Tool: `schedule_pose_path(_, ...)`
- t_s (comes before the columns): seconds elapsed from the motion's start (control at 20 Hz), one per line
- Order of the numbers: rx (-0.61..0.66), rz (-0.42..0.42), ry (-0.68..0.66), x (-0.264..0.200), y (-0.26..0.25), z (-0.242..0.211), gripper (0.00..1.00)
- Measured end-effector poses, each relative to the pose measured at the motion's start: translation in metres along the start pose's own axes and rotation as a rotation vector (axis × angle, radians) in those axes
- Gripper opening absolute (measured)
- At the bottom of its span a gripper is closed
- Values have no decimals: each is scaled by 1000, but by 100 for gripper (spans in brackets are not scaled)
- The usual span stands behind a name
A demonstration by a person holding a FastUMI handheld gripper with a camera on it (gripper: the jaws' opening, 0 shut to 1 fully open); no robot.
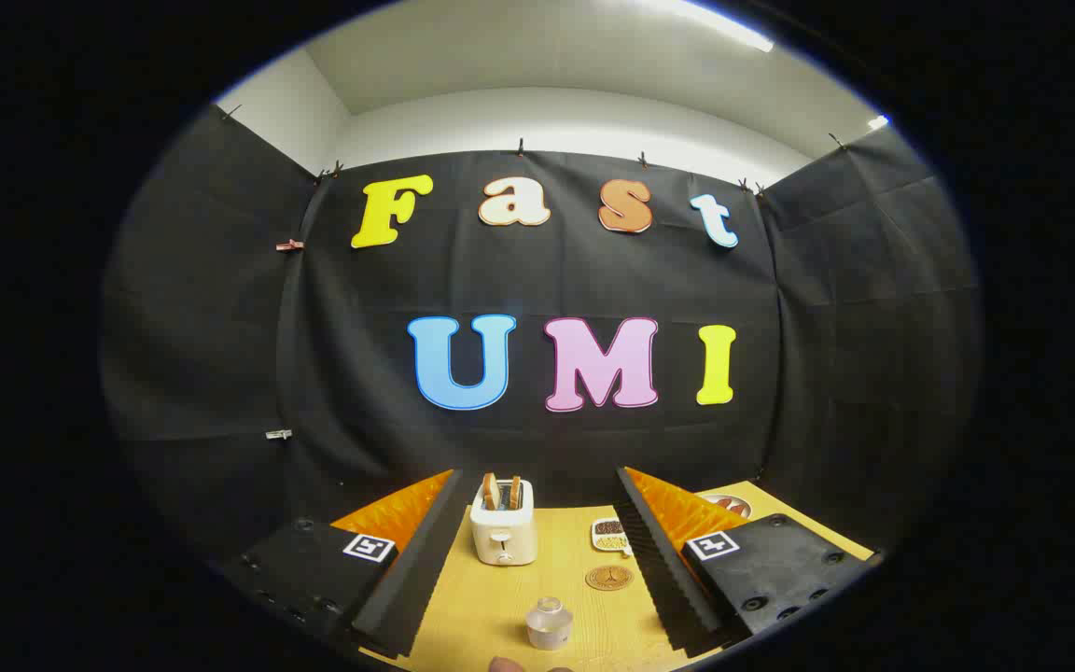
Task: Take the bottle from table, then pour the juice into the cup, finally place the bottle on the coaster
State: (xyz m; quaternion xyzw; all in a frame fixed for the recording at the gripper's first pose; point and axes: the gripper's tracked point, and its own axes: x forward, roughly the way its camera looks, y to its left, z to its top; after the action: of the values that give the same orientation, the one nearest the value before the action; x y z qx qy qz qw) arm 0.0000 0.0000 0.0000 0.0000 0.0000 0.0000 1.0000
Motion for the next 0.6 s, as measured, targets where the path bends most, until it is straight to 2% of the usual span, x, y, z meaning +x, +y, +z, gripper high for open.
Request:
schedule_pose_path(0.4,-28,-18,26,-5,-3,-8,97)
schedule_pose_path(0.6,-18,6,39,-8,9,-12,97)
